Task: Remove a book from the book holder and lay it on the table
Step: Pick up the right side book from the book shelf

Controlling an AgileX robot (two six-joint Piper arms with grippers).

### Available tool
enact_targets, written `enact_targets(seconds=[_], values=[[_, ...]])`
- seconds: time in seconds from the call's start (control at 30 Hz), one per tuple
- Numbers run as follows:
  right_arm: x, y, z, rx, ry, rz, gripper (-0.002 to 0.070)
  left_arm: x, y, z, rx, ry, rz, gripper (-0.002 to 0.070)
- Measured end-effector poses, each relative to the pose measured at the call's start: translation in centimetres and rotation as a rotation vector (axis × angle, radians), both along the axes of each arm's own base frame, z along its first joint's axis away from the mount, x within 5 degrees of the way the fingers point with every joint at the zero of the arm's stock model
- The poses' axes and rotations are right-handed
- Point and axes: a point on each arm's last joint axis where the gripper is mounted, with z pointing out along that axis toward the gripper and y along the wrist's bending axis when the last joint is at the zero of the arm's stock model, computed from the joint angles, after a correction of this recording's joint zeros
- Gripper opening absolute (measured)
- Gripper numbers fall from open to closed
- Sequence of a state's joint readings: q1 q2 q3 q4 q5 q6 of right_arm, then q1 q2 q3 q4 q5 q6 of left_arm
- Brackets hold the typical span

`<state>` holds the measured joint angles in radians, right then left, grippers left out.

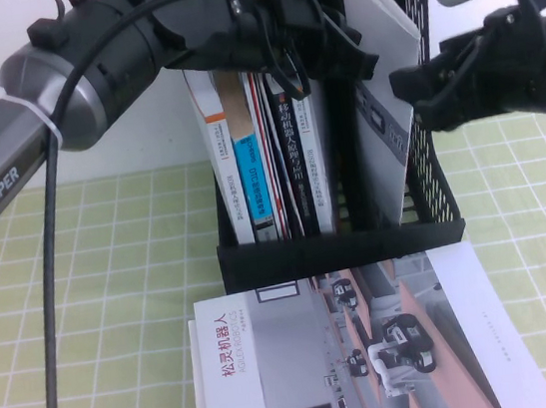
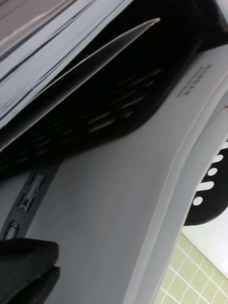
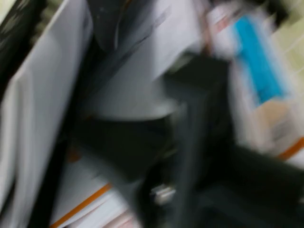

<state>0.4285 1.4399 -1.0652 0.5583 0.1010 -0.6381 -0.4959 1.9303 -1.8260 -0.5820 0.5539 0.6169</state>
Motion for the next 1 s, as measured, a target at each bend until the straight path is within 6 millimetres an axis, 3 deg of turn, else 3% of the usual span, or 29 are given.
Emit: enact_targets(seconds=[0.17,0.33,0.47,0.6,0.7,0.8,1.0], values=[[3.3,0.7,-2.0,-0.025,-0.061,-0.07,0.0428,0.0,0.0,0.0,0.0,0.0,0.0,-0.0002],[6.1,2.3,-3.7,-0.043,0.005,-0.039,0.0283,0.0,0.0,0.0,0.0,0.0,0.0,-0.0003],[6.6,2.9,-3.5,-0.048,0.033,-0.004,0.0077,0.0,0.0,0.0,0.001,0.002,-0.001,-0.0003],[6.4,3.0,-3.0,-0.067,0.051,0.039,0.0018,-0.3,0.1,0.2,0.008,0.012,-0.015,-0.0003],[5.7,3.0,-2.0,-0.078,0.06,0.075,0.0014,-1.1,0.4,1.1,0.021,0.016,-0.038,-0.0003],[4.5,2.6,-0.2,-0.086,0.034,0.101,0.0013,-2.5,1.0,3.3,0.019,-0.011,-0.054,-0.0003],[0.0,0.9,7.1,-0.076,-0.114,0.154,0.0013,-6.9,3.9,9.7,-0.002,-0.115,-0.009,-0.0003]])
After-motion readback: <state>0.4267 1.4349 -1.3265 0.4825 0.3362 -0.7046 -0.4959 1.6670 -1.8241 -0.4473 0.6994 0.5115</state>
